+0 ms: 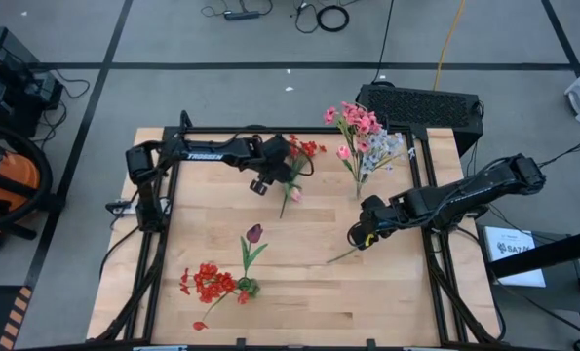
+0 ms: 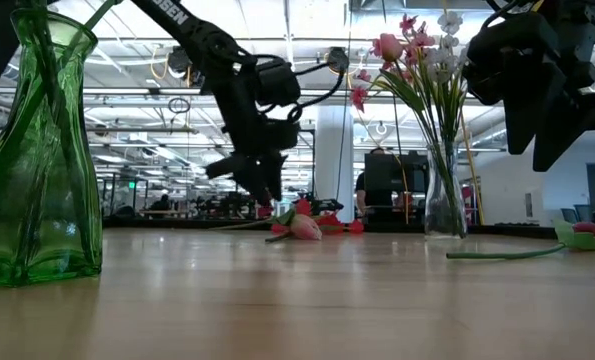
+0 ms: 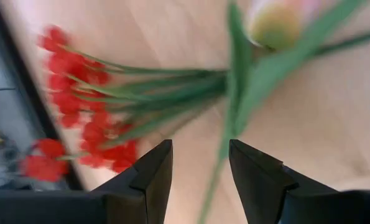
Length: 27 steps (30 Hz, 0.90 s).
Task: Sort flowers into vase by color
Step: Put the pink flower into the transparent vase
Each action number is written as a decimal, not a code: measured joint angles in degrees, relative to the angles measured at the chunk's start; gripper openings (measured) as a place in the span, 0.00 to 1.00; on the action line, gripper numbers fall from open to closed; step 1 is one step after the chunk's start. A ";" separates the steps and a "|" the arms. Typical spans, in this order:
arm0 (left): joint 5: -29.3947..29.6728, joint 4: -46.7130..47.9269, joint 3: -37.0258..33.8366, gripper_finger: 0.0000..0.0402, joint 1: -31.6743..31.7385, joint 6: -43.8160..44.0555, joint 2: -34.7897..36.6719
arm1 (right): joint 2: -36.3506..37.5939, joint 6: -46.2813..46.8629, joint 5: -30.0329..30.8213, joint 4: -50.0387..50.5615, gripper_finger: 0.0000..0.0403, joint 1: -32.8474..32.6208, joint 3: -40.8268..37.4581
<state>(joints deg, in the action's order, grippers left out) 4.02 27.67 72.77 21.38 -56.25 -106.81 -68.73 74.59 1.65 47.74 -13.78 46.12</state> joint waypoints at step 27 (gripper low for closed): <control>0.20 3.63 -0.11 0.15 1.36 0.33 -4.65 | 0.02 -0.31 3.13 0.46 0.53 0.00 -0.02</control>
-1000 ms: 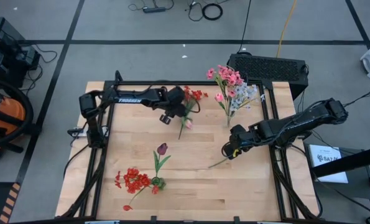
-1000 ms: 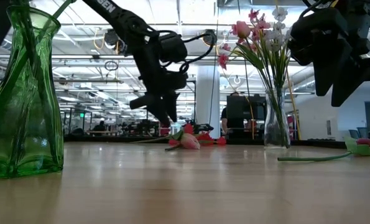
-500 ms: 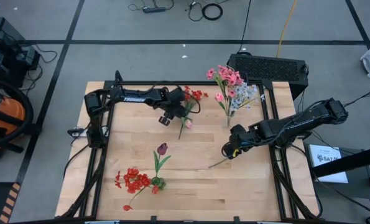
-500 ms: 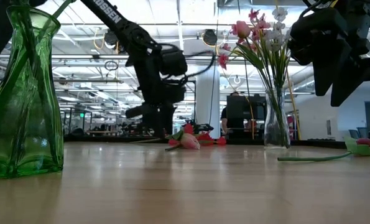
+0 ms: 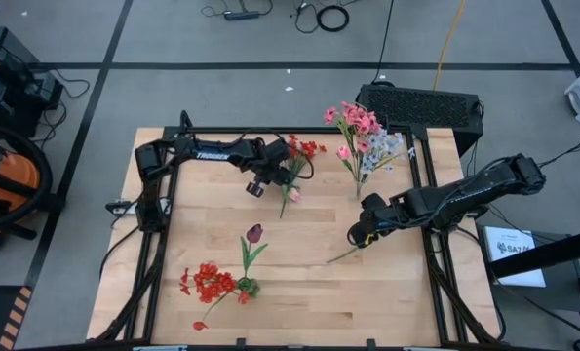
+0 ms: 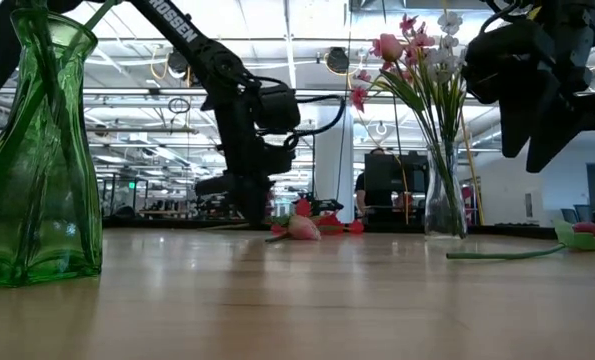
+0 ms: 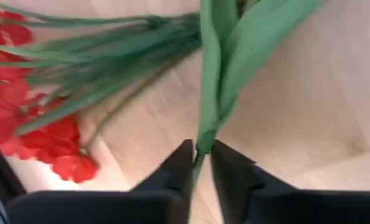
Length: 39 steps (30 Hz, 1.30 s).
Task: Sort flowers into vase by color
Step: Put the pink flower into the transparent vase
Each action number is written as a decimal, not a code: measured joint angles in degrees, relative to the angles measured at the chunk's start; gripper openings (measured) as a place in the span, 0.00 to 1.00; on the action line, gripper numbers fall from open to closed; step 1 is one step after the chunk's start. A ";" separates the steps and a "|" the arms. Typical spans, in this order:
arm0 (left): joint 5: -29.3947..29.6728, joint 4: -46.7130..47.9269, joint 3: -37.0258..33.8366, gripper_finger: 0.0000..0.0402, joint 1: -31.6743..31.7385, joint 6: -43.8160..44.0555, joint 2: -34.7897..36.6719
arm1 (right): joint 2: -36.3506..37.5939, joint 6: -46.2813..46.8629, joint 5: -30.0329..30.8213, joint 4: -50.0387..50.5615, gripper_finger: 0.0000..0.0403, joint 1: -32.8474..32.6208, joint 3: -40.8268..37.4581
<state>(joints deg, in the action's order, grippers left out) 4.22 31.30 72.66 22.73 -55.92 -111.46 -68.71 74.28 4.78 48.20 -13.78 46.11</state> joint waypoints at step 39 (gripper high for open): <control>-0.97 -21.04 11.34 0.00 -24.40 55.58 14.40 | 14.30 0.86 45.53 -6.81 0.53 -32.44 -8.56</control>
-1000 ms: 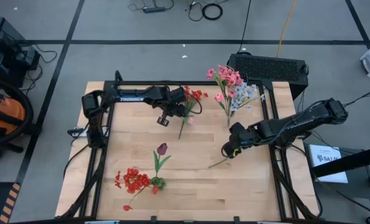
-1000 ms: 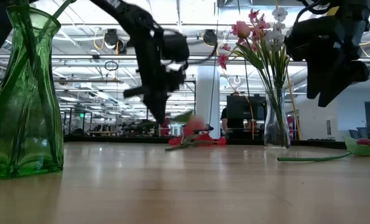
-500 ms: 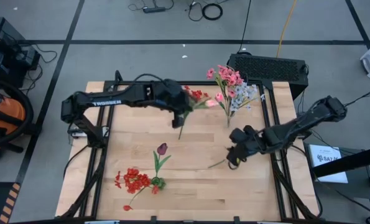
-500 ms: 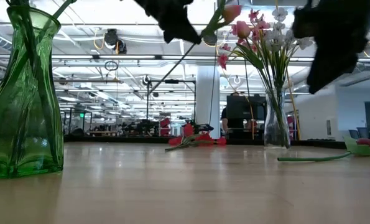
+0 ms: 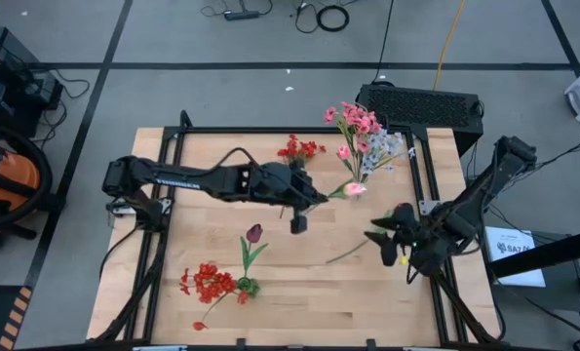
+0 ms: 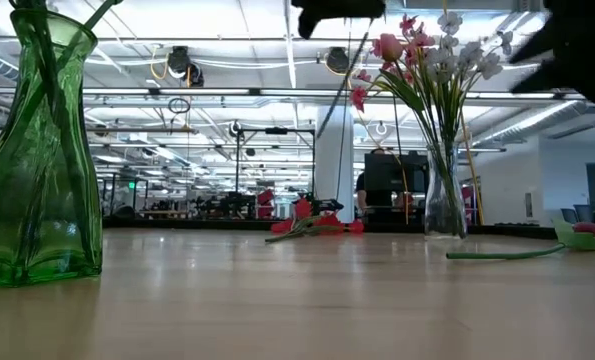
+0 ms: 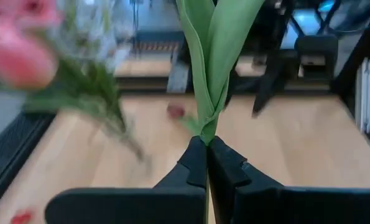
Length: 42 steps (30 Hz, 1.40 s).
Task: Sort flowers into vase by color
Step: Put the pink flower into the transparent vase
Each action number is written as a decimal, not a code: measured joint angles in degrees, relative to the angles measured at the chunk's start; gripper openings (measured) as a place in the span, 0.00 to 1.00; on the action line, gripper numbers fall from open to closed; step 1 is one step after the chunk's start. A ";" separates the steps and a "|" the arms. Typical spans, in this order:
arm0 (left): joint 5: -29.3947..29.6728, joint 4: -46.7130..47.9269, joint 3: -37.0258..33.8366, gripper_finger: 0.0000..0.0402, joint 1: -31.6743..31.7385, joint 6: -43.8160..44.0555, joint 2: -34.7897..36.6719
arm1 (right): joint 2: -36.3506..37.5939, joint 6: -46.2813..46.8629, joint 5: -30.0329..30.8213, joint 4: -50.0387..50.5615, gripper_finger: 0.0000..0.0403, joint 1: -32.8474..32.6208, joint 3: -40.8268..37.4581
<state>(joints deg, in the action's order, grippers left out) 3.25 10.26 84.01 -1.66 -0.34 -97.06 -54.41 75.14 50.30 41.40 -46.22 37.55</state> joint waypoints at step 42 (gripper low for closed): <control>-6.08 -15.77 -0.07 0.00 -1.79 11.98 -5.31 | 0.61 -59.78 -8.68 -60.29 0.34 18.82 -2.22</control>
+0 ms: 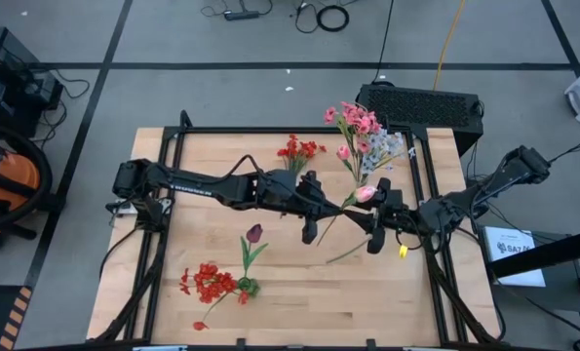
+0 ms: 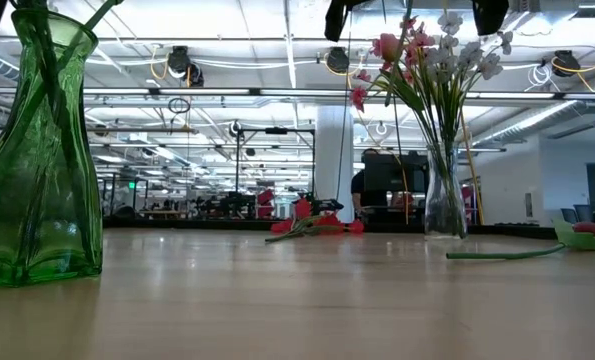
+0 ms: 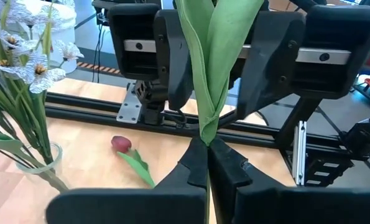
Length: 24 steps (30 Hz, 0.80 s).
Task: Sort flowers into vase by color
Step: Put the pink flower into the transparent vase
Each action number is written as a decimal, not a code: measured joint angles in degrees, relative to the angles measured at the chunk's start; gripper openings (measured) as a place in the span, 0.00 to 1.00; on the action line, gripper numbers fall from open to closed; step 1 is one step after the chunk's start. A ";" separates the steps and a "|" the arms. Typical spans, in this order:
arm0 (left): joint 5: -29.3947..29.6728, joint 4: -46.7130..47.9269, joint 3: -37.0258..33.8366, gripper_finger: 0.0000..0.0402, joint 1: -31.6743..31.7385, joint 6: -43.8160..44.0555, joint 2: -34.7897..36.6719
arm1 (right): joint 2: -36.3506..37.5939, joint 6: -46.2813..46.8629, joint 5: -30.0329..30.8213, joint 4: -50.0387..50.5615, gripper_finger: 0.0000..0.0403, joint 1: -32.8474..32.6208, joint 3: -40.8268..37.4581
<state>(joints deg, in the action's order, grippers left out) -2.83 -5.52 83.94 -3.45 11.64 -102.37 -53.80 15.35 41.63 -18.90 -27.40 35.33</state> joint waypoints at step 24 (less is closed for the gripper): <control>0.01 0.47 0.02 0.01 -0.01 -0.03 -0.30 | -4.74 -0.20 0.30 -4.30 0.14 1.09 0.02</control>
<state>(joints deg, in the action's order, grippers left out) -2.82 -5.05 83.96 -3.46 11.61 -102.67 -58.54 15.16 41.93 -23.19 -26.30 35.35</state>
